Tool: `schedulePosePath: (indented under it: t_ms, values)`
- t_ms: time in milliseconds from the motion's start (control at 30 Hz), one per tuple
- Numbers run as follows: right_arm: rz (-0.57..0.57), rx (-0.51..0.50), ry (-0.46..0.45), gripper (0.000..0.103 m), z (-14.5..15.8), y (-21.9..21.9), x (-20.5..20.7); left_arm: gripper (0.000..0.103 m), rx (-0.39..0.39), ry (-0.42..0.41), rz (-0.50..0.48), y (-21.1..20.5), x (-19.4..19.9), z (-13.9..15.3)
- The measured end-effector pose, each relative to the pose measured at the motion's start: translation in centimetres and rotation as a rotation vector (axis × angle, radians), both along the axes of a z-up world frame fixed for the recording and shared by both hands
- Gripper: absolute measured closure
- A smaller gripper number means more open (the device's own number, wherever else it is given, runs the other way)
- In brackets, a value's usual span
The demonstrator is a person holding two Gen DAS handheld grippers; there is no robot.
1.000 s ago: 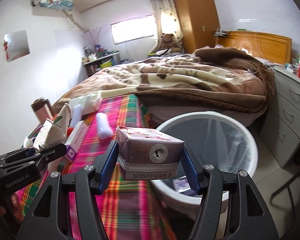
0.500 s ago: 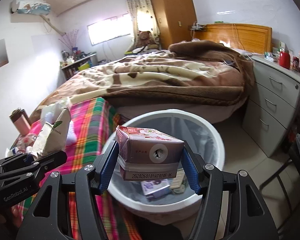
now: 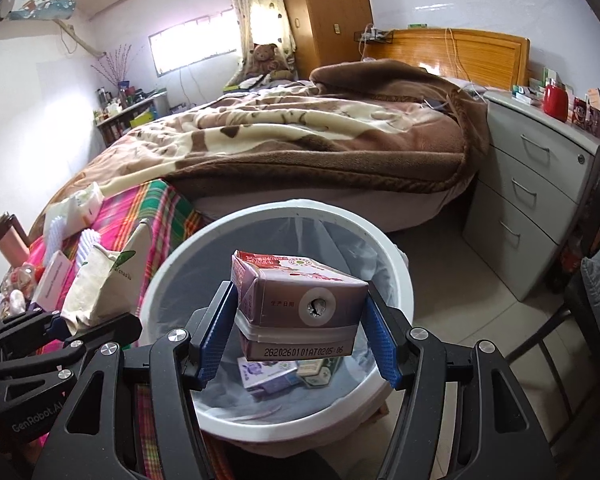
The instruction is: Collect trash
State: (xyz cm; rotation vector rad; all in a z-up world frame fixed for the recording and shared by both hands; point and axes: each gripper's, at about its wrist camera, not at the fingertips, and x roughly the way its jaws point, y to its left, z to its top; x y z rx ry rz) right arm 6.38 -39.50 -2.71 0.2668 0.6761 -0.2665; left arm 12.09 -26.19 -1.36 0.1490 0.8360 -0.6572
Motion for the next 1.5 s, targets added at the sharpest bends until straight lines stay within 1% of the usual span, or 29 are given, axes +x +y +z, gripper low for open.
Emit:
schedulePosePath:
  t_ms: [100,200,300,367,400,433,500,800,1100,1267,1400,1500]
  values:
    - [-0.003,-0.002,0.013,0.039,-0.3,-0.4,0.0,0.062,0.005,0.008,-0.002,-0.4,0.3,-0.1]
    - [-0.003,0.009,0.020,0.039,-0.4,-0.7,0.1,0.041,0.000,0.017,-0.006,-0.7,0.5,-0.3]
    - [-0.007,0.012,0.019,0.039,-0.3,-0.8,0.2,0.040,-0.009,0.018,-0.008,-0.6,0.3,-0.2]
    - [-0.011,0.014,0.017,0.039,-0.2,-0.9,0.1,0.038,-0.006,0.014,-0.003,-0.5,0.3,-0.1]
    - [-0.011,0.018,0.016,0.036,-0.2,-0.9,0.1,0.035,-0.009,0.015,-0.001,-0.4,0.2,0.0]
    - [-0.011,0.025,0.012,0.033,-0.1,-0.9,0.0,0.035,-0.012,0.018,0.001,-0.2,0.2,0.1]
    - [-0.011,0.027,0.008,0.032,0.0,-0.8,-0.1,0.034,-0.021,0.014,0.006,0.2,0.1,0.3]
    - [0.000,0.020,-0.028,0.032,1.1,0.7,-0.7,0.033,-0.039,-0.011,0.045,2.7,-0.5,1.5]
    - [0.047,0.009,-0.064,0.032,2.1,3.6,-0.9,0.031,-0.068,-0.042,0.112,6.8,-1.1,2.6]
    - [0.074,0.009,-0.080,0.032,2.5,5.3,-1.0,0.031,-0.067,-0.073,0.148,9.1,-1.5,3.0]
    - [0.111,0.009,-0.103,0.031,2.8,6.8,-1.2,0.030,-0.081,-0.076,0.181,11.3,-1.6,3.1]
    - [0.147,0.022,-0.121,0.031,2.9,8.0,-1.1,0.030,-0.075,-0.087,0.213,13.0,-1.8,3.0]
